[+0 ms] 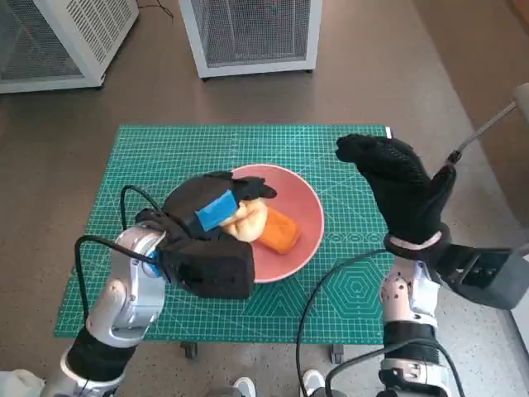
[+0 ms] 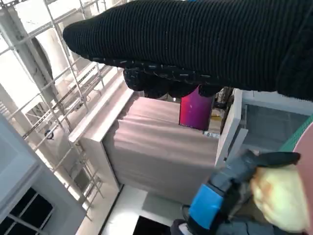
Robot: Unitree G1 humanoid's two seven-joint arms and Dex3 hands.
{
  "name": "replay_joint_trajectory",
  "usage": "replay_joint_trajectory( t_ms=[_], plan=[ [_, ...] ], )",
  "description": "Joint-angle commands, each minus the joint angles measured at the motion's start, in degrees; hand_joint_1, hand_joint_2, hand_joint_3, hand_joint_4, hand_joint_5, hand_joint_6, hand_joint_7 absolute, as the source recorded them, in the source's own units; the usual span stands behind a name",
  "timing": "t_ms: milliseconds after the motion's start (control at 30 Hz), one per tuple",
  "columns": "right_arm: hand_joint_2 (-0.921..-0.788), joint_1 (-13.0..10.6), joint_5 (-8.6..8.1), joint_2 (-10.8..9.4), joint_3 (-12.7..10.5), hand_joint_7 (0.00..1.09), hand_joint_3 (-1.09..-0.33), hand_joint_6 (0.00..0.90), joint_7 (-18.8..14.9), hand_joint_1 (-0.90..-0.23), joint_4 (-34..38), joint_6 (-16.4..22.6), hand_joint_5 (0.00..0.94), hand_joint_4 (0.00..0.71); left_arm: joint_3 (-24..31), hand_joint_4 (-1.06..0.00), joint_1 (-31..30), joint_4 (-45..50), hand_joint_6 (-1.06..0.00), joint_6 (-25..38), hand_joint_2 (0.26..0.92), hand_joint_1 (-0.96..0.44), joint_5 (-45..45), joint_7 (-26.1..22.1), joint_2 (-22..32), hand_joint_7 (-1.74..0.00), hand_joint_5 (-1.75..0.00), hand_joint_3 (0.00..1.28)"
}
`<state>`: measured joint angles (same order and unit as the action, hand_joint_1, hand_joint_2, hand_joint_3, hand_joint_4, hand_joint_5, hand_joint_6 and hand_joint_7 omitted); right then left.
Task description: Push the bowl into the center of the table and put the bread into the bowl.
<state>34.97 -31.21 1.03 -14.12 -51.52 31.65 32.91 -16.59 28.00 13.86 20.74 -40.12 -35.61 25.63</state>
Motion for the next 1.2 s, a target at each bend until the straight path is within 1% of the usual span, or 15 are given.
replay_joint_trajectory(
  t_ms=[33, 200, 467, 533, 600, 633, 700, 733, 800, 867, 933, 967, 1033, 1100, 1200],
  plan=[
    [-0.921, -0.88, 0.37, -0.30, 0.55, 0.00, -0.563, 0.372, 0.22, -0.531, 0.48, -0.11, 0.000, 0.243, 2.21, -0.11, -0.77, 4.24, -0.28, 0.67, 0.794, -0.13, 2.28, -0.82, 0.53, -0.03, -0.01, 0.00],
    [-0.921, -0.59, -0.01, -0.26, 0.69, 0.00, -0.561, 0.372, -0.06, -0.535, 0.97, -0.35, 0.000, 0.244, 4.98, -0.09, -2.41, 6.46, -0.27, 0.04, 0.789, -0.14, 6.17, 0.12, 0.36, -0.01, 0.00, 0.00],
    [-0.921, -0.10, -0.54, -0.19, 0.83, 0.00, -0.553, 0.375, -0.30, -0.537, 0.96, -1.21, 0.001, 0.246, 14.26, -0.07, -6.65, 12.22, -0.25, -2.76, 0.782, -0.12, 16.78, 3.82, -1.07, 0.00, 0.00, 0.00],
    [-0.921, 0.02, -0.54, -0.15, 0.83, 0.00, -0.552, 0.377, -0.21, -0.538, 0.84, -1.32, 0.002, 0.247, 17.09, -0.07, -7.76, 13.11, -0.26, -4.67, 0.785, -0.13, 20.49, 5.36, -2.05, 0.00, 0.00, 0.00],
    [-0.921, 0.27, -0.53, -0.06, 0.75, 0.01, -0.551, 0.379, -0.22, -0.539, 0.99, -1.34, 0.002, 0.248, 19.91, -0.07, -8.87, 12.71, -0.26, -8.28, 0.803, -0.16, 24.48, 7.68, -3.53, -0.01, 0.00, 0.01],
    [-0.921, 0.40, -0.53, -0.02, 0.72, 0.01, -0.551, 0.380, -0.20, -0.539, 1.04, -1.32, 0.002, 0.248, 21.28, -0.07, -9.46, 11.75, -0.27, -11.56, 0.807, -0.17, 26.53, 9.63, -4.75, -0.01, 0.00, 0.01],
    [-0.921, 0.64, -0.43, 0.02, 0.67, 0.01, -0.551, 0.381, -0.03, -0.540, 1.06, -1.20, 0.002, 0.249, 23.69, -0.11, -10.27, 8.61, -0.29, -19.21, 0.858, -0.27, 30.56, 13.68, -7.40, -0.02, -0.02, 0.04],
    [-0.921, 0.79, -0.32, 0.05, 0.64, 0.01, -0.551, 0.381, 0.09, -0.540, 1.13, -1.03, 0.002, 0.249, 24.74, -0.12, -10.46, 6.83, -0.30, -22.66, 0.869, -0.29, 32.72, 15.25, -8.81, -0.03, -0.02, 0.04],
    [-0.921, 0.95, -0.21, 0.08, 0.61, 0.01, -0.551, 0.381, 0.20, -0.543, 1.23, -0.84, 0.002, 0.249, 25.49, -0.16, -10.58, 4.84, -0.32, -26.11, 0.900, -0.38, 34.88, 16.62, -9.83, -0.04, -0.04, 0.09],
    [-0.921, 1.19, -0.09, 0.07, 0.58, 0.01, -0.551, 0.381, 0.35, -0.544, 1.37, -0.66, 0.002, 0.250, 26.25, -0.17, -10.69, 2.84, -0.34, -29.44, 0.910, -0.43, 37.36, 17.78, -11.23, -0.05, -0.04, 0.13],
    [-0.921, 1.79, 0.43, 0.00, 0.64, 0.01, -0.551, 0.381, 0.94, -0.545, 1.56, -0.24, 0.002, 0.250, 27.30, -0.19, -10.49, 0.08, -0.35, -33.23, 0.915, -0.47, 40.16, 19.33, -13.10, -0.06, -0.05, 0.17],
    [-0.921, 2.03, 0.65, -0.03, 0.67, 0.01, -0.550, 0.381, 1.20, -0.544, 1.63, -0.10, 0.002, 0.250, 27.57, -0.21, -10.36, -0.93, -0.35, -34.55, 0.917, -0.50, 41.03, 19.90, -13.59, -0.06, -0.05, 0.22],
    [-0.921, 2.70, 1.17, -0.02, 0.74, 0.01, -0.549, 0.381, 1.88, -0.541, 1.86, 0.25, 0.002, 0.250, 27.75, -0.22, -10.12, -1.89, -0.35, -36.02, 0.919, -0.53, 42.02, 20.97, -14.16, -0.07, -0.05, 0.27],
    [-0.921, 3.23, 1.52, 0.10, 0.78, 0.01, -0.543, 0.382, 2.43, -0.536, 2.16, 0.57, 0.001, 0.250, 27.71, -0.23, -9.94, -2.03, -0.35, -36.39, 0.920, -0.56, 42.75, 21.61, -14.33, -0.07, -0.05, 0.33],
    [-0.921, 4.27, 2.56, 0.18, 1.09, 0.01, -0.541, 0.385, 4.04, -0.537, 1.95, 1.24, 0.002, 0.252, 27.68, -0.23, -9.75, -2.08, -0.34, -36.31, 0.921, -0.59, 45.00, 21.52, -14.30, -0.07, -0.04, 0.38]
  ],
)
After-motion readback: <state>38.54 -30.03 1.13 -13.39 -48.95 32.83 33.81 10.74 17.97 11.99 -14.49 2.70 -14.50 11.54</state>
